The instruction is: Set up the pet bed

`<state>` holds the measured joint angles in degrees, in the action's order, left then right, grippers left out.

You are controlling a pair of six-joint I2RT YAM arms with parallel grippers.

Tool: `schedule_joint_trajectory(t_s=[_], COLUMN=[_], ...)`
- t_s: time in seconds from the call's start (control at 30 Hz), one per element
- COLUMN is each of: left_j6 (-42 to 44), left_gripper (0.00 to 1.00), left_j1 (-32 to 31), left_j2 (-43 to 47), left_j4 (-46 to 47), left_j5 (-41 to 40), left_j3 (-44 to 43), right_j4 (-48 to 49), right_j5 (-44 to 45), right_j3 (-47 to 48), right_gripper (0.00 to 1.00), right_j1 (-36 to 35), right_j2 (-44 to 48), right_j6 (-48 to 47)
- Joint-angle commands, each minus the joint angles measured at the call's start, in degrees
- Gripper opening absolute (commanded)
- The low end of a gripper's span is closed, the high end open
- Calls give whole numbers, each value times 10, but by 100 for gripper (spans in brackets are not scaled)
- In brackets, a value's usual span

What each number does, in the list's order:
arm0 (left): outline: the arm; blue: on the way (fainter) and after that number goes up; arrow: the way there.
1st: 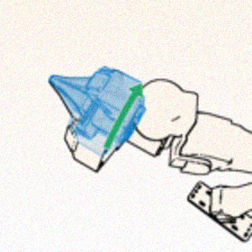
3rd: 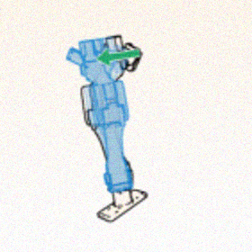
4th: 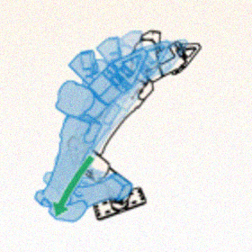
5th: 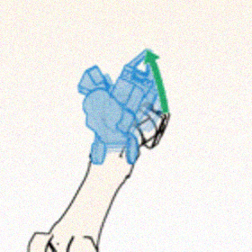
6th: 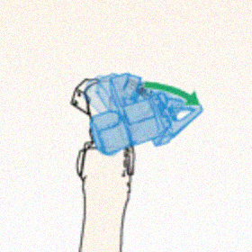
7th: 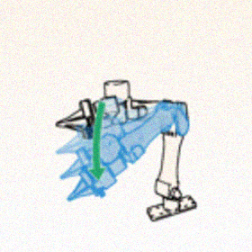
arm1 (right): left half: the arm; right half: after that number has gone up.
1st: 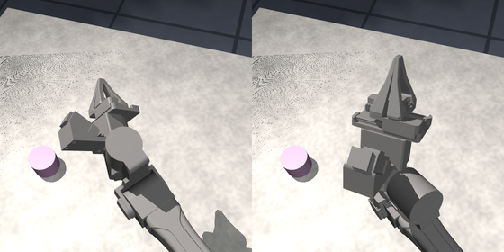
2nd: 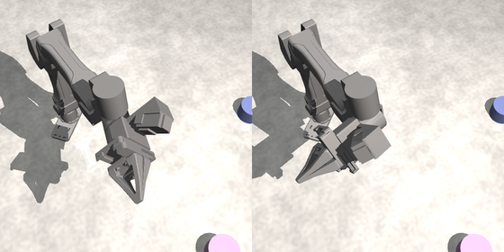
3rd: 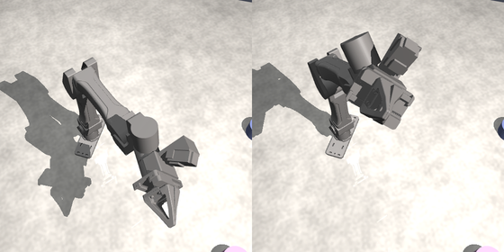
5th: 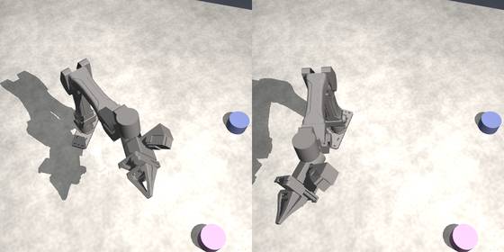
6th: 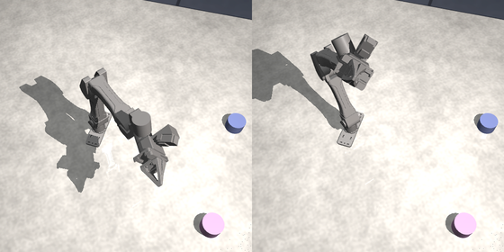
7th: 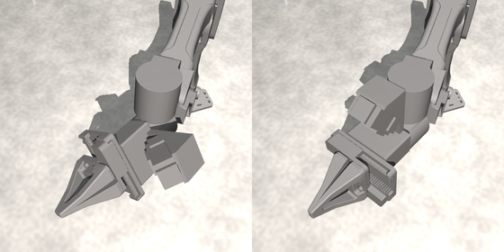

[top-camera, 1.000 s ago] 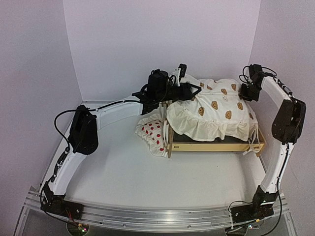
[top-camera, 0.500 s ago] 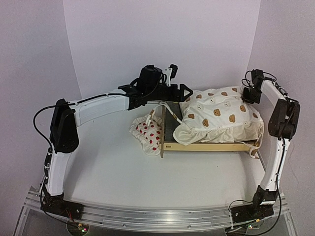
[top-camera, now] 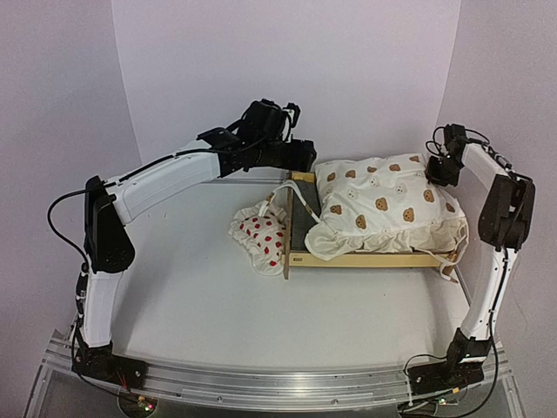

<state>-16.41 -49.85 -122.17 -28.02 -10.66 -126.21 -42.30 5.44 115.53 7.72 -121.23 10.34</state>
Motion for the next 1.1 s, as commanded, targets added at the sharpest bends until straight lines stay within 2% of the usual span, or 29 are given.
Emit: schedule_joint_trajectory(t_s=[0.0, 0.1, 0.2, 0.27, 0.47, 0.5, 0.7, 0.9, 0.93, 0.97, 1.0, 1.03, 1.07], left_j6=[-2, -8, -8, -7, 3, 5, 6, -4, -5, -4, 0, 12, 20], left_gripper=[76, 74, 66, 55, 16, 12, 7, 7, 10, 22, 40, 55, 66], left_j1=[1, 1, 1, 1, 6, 8, 35, 42, 42, 42, 41, 38, 32], left_j2=[-14, -42, -57, -60, -41, -36, 22, 102, 114, 125, 134, 139, 140], left_j4=[-70, -90, -88, -86, -86, -90, -93, -83, -84, -86, -88, -94, -106], left_j5=[-5, 10, 3, -9, -61, -72, -107, -129, -129, -126, -121, -115, -114], left_j3=[-21, -37, -39, -33, -3, 3, 72, 160, 170, 176, 175, 167, 152], right_j4=[8, 5, -1, -6, -23, -24, -27, -27, -27, -27, -27, -27, -27], right_j5=[-35, -49, -50, -53, -55, -53, -27, -16, -14, -11, -8, -2, 8], right_j3=[-27, -47, -67, -76, -104, -110, -148, -171, -176, -182, -190, -199, -207], right_gripper=[7, 7, 5, 4, 0, 0, 0, 0, 0, 0, 0, 0, 0], right_j1=[-22, -29, -37, -41, -71, -77, -152, -208, -212, -213, -214, -214, -214], right_j2=[59, 70, 79, 84, 101, 106, 131, 149, 155, 164, 173, 184, 193], right_j6=[14, 17, 16, 16, 13, 12, 27, 49, 53, 56, 59, 60, 59])
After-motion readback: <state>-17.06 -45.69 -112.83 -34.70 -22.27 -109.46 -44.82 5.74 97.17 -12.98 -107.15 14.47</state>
